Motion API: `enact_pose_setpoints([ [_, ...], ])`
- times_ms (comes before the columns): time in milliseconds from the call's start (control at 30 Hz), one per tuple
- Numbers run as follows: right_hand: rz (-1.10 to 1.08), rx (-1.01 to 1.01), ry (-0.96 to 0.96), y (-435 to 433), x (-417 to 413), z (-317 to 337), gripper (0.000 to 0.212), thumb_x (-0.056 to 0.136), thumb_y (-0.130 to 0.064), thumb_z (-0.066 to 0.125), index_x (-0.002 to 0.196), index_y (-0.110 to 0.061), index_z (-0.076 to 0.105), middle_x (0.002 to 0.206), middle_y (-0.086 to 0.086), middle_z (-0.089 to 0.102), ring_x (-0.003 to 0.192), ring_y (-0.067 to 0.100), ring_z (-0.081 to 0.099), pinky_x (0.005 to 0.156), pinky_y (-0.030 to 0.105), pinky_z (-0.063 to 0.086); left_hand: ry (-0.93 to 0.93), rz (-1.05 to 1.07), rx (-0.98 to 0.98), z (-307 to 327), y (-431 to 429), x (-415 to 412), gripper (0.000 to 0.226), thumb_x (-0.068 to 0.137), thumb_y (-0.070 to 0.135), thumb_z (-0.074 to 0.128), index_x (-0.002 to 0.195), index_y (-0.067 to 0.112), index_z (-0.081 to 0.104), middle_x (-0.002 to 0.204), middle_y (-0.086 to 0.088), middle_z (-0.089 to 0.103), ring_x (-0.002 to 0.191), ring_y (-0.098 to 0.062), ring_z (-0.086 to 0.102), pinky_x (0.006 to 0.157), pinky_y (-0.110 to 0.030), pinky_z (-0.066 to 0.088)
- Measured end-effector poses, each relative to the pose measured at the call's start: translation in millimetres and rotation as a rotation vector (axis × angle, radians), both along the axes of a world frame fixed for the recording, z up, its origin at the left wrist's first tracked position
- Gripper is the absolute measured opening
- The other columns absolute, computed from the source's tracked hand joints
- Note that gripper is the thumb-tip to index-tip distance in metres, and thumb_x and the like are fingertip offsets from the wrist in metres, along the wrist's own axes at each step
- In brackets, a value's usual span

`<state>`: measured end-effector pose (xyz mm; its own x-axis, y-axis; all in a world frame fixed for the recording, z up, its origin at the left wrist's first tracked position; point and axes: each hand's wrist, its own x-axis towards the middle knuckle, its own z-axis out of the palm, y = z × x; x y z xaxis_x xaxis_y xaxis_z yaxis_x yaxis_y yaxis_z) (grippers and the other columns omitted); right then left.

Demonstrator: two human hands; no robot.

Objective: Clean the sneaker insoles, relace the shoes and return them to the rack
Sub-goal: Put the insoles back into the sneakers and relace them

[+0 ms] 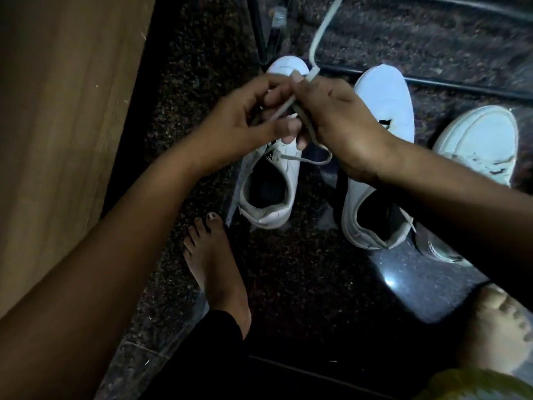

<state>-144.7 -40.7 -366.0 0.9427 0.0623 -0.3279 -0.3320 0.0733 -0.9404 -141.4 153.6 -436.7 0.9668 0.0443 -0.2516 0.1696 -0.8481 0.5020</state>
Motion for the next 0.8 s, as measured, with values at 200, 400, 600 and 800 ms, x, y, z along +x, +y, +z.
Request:
enact_pose_setpoints([
  [200, -0.155, -0.071, 0.006, -2, -8, -5, 0.026, 0.101, -0.026, 0.044, 0.096, -0.014, 0.066, 0.078, 0.006, 0.068, 0.051, 0.012, 0.058, 0.048, 0.025, 0.04, -0.471, -0.524, -0.011, 65, -39, 28, 0.048, 0.074, 0.062, 0.064, 0.097, 0.021, 0.069, 0.088, 0.001, 0.066, 0.086, -0.022, 0.053, 0.076, -0.033, 0.032],
  [400, -0.189, -0.091, 0.03, -1, -11, -9, 0.041, 0.098, -0.021, 0.051, 0.08, 0.016, 0.057, 0.06, 0.017, 0.053, 0.038, 0.011, 0.045, 0.042, 0.022, 0.037, -0.931, -0.742, 0.209, 74, -42, 28, 0.034, 0.085, 0.056, 0.06, 0.095, 0.027, 0.074, 0.064, -0.004, 0.05, 0.072, -0.02, 0.037, 0.065, -0.035, 0.023],
  [600, -0.177, -0.134, 0.032, -3, -10, -11, 0.036, 0.091, -0.023, 0.062, 0.075, 0.009, 0.065, 0.053, 0.012, 0.05, 0.041, 0.009, 0.039, 0.042, 0.02, 0.032, -1.04, -0.825, 0.163, 78, -30, 29, 0.021, 0.088, 0.042, 0.065, 0.08, 0.025, 0.073, 0.06, -0.003, 0.048, 0.069, -0.021, 0.036, 0.064, -0.037, 0.024],
  [800, -0.363, -0.398, -0.137, -1, -27, -10, 0.024, 0.09, -0.038, 0.057, 0.08, -0.018, 0.051, 0.073, 0.0, 0.055, 0.066, 0.012, 0.049, 0.063, 0.039, 0.046, -0.354, -0.378, -0.182, 81, -35, 20, 0.023, 0.084, 0.036, 0.063, 0.072, 0.017, 0.065, 0.067, 0.015, 0.044, 0.065, 0.0, 0.041, 0.067, -0.024, 0.028],
])
